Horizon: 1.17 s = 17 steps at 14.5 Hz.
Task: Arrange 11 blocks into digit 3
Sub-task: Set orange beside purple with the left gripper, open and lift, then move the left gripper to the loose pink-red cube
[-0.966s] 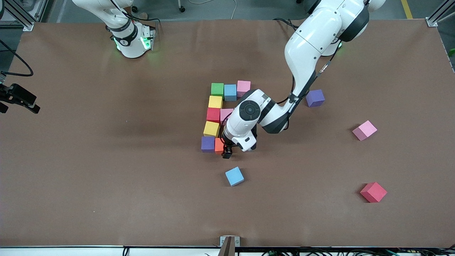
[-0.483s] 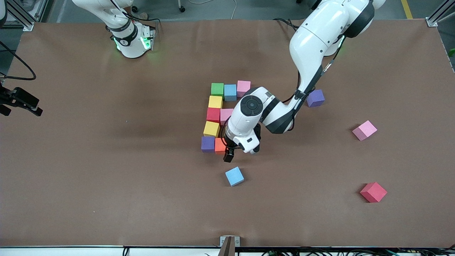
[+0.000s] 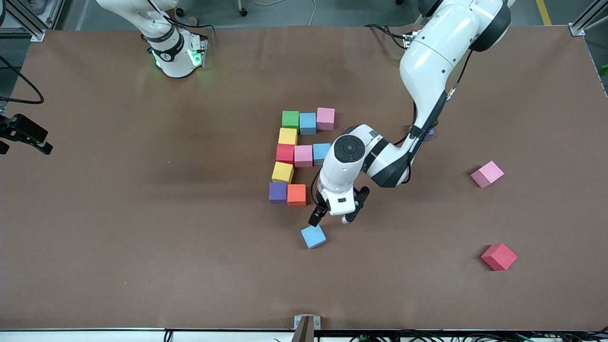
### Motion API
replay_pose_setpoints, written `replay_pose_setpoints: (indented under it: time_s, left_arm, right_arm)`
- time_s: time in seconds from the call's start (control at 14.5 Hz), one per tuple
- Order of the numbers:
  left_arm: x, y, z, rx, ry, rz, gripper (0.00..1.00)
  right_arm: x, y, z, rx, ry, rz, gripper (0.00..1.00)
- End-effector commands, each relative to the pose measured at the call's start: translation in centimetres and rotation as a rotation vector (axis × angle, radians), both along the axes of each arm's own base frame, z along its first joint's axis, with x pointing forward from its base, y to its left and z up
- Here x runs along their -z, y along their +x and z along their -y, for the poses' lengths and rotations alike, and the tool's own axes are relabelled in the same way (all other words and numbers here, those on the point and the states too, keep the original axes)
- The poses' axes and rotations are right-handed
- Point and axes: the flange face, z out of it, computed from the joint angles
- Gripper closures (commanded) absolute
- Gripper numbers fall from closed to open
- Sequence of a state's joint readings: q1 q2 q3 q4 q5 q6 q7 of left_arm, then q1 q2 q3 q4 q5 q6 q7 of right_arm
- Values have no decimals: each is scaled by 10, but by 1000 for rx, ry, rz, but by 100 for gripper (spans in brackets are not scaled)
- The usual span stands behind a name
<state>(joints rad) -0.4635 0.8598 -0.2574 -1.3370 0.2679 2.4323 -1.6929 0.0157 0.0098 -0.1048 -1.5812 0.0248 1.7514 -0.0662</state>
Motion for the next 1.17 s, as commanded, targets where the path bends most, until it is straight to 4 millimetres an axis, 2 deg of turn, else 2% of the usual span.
replay_pose_setpoints:
  time_s: [0.0,0.14,0.35,0.55,0.62,0.76,0.9,1.04,1.1]
  left_arm:
    - [-1,-10,0,123,88,2,0]
    - [0,-11,-21,189,200,-78,0]
    - [-17,11,-71,223,268,-141,0]
    - [-36,36,-146,313,338,-237,0]
    - [-35,44,-175,314,347,-265,0]
    - [-27,48,-216,293,376,-314,0]
    - [-39,66,-286,228,360,-301,0]
    - [-58,74,-307,188,346,-271,0]
    - [-58,82,-327,155,341,-250,0]
  right_arm:
    - [-2,1,-5,-2,-12,-13,0]
    - [-1,0,-3,-1,-11,-25,0]
    - [2,-1,-5,-6,-12,-40,0]
    - [2,-1,-4,-4,-12,-40,0]
    - [3,-1,-4,-3,-12,-42,0]
    - [5,0,-5,-4,-12,-45,0]
    - [5,0,-3,-1,-12,-45,0]
    - [5,0,-1,5,-11,-45,0]
    - [5,0,-2,-1,-12,-44,0]
